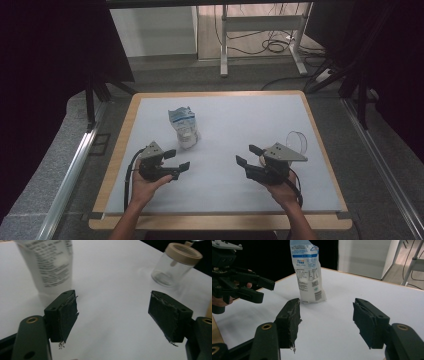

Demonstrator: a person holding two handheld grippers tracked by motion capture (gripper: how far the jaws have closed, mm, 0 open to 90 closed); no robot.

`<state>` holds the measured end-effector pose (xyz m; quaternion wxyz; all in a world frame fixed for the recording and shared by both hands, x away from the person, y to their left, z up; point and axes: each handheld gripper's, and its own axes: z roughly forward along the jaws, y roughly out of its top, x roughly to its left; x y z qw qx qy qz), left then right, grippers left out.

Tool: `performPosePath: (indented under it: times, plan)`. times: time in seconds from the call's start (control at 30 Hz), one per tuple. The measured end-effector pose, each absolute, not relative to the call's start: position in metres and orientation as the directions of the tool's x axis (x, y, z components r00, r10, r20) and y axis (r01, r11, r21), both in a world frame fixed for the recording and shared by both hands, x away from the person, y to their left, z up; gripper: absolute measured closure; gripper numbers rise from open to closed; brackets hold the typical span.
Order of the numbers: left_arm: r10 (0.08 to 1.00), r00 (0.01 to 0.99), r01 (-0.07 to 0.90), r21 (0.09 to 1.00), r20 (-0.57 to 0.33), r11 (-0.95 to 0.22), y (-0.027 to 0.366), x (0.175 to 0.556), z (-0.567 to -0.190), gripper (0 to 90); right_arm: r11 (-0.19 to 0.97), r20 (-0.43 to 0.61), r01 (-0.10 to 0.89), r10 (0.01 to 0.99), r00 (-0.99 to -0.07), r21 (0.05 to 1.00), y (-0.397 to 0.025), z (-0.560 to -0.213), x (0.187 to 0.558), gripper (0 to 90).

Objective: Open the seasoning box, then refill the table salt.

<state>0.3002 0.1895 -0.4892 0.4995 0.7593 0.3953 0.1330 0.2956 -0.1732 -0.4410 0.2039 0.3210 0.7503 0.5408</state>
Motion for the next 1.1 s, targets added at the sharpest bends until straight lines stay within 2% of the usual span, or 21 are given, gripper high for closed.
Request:
performPosePath:
  times: [0.33,0.53,0.87,0.97,1.1]
  plan:
    - [0.801,0.57,0.465,0.876,-0.186,-0.127,0.212,0.318,-0.479,26.2,0.201,0.053,0.268,0.701,-0.712,0.942,-0.183,-0.445,0.301,39.4]
    - [0.844,0.505,0.474,0.876,-0.181,-0.096,0.231,0.35,-0.47,28.3,0.21,0.044,0.267,0.704,-0.709,0.941,-0.185,-0.446,0.298,39.4]
    - [0.811,0.555,0.44,0.893,-0.184,-0.099,0.225,0.384,-0.463,31.9,0.224,0.024,0.26,0.713,-0.701,0.939,-0.183,-0.446,0.296,39.4]
    - [0.8,0.56,0.452,0.889,-0.216,-0.076,0.219,0.401,-0.464,37.1,0.229,0.02,0.26,0.714,-0.7,0.938,-0.182,-0.447,0.296,39.4]
    - [0.796,0.569,0.443,0.893,-0.206,-0.086,0.214,0.408,-0.466,42.5,0.232,0.014,0.257,0.716,-0.698,0.938,-0.183,-0.447,0.295,39.4]
